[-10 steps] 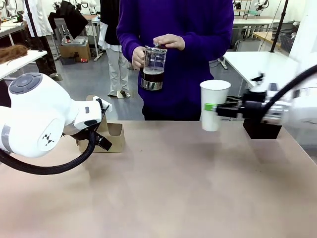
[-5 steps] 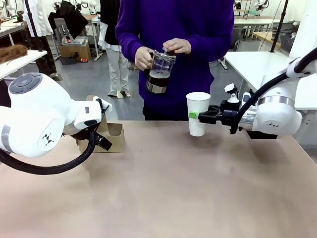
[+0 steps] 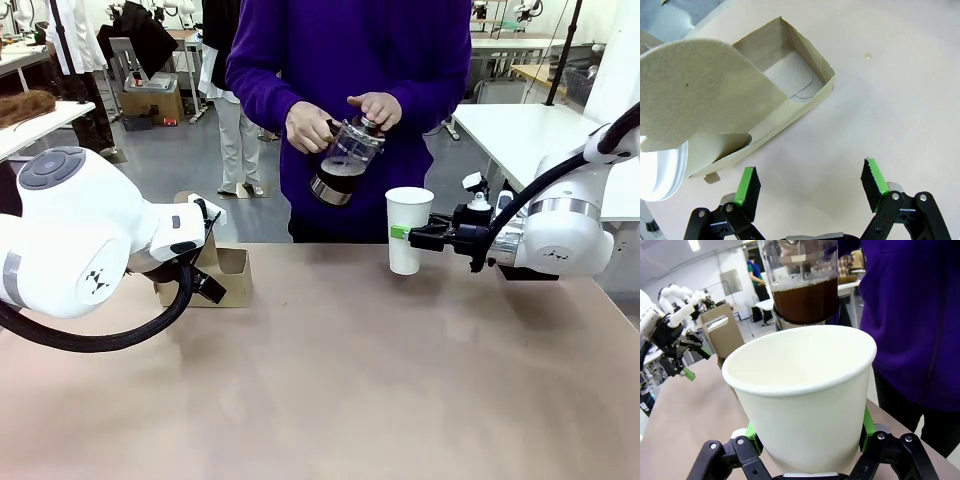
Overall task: Pour a drink into a cup and package it in a carrier.
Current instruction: When a person places the Paper Cup Lid on the 600 ml Paper Cup , lift the 600 ml Paper Cup.
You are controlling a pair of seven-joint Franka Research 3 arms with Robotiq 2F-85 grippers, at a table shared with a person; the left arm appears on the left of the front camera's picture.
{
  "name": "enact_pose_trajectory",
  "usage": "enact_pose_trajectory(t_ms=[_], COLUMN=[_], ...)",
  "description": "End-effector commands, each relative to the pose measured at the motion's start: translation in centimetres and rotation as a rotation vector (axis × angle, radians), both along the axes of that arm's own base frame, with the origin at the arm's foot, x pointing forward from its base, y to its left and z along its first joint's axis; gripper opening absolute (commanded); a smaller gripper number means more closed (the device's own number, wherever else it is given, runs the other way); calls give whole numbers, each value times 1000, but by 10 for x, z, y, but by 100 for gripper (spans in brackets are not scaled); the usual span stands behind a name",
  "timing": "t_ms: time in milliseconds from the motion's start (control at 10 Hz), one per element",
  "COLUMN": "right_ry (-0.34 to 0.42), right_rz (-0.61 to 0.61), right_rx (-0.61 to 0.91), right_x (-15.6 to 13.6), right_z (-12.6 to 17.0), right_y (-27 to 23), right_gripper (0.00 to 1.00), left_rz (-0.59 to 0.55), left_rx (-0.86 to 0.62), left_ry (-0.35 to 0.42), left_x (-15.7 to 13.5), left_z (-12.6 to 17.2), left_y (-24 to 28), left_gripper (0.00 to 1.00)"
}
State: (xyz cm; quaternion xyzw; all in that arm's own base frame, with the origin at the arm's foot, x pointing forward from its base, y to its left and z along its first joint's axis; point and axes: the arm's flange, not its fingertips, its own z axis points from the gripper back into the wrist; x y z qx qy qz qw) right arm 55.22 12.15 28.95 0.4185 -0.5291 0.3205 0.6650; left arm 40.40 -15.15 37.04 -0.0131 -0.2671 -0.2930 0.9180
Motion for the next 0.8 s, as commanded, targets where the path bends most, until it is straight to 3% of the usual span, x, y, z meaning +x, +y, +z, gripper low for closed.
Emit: enact_pose_trajectory(t_ms=[0, 700], right_ry=[0, 0], right_rz=[0, 0], right_rx=[-2, -2], right_x=[-1, -1], right_z=[2, 2], right_y=[7, 7], right_gripper=[84, 84], left_rz=[0, 0], left_rx=[-2, -2], left_ry=[0, 0], left_x=[0, 0], left_z=[0, 0], left_y=[0, 0], left_gripper=[100, 100])
